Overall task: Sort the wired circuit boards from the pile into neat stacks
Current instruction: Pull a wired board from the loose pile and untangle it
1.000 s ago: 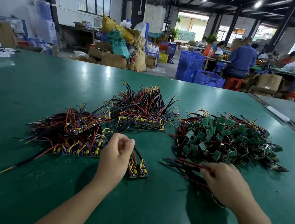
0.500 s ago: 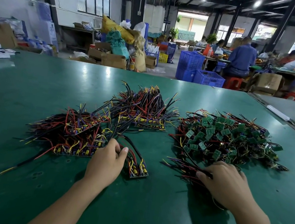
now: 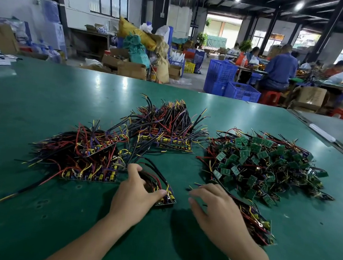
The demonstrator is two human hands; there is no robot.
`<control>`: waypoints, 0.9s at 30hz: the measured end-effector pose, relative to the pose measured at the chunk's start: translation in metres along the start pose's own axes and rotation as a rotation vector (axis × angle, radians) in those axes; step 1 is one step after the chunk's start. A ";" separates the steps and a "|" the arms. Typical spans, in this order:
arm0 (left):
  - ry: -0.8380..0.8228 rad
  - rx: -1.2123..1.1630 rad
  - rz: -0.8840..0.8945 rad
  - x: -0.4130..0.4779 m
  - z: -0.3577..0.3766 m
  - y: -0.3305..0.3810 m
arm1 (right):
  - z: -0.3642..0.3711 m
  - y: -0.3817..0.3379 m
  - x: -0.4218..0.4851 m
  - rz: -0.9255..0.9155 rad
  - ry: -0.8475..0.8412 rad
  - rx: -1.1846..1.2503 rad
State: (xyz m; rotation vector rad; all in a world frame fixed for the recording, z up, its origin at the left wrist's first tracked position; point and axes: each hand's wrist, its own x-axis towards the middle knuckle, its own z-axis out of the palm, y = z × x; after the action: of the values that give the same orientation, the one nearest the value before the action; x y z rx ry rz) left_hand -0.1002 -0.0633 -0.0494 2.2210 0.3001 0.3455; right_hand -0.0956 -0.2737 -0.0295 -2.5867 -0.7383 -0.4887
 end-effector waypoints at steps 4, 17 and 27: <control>0.004 -0.169 -0.012 0.003 0.002 -0.002 | 0.011 -0.007 0.000 0.015 -0.026 0.186; 0.017 -0.496 0.339 -0.015 0.007 0.019 | 0.012 -0.015 0.005 0.397 -0.090 0.892; -0.316 -0.829 -0.013 -0.010 0.002 0.024 | 0.008 -0.014 0.007 0.351 0.032 1.179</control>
State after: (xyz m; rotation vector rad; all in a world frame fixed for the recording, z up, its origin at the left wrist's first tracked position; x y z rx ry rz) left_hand -0.1068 -0.0827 -0.0333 1.4216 -0.0132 0.0749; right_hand -0.0960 -0.2559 -0.0292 -1.5207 -0.3492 0.0504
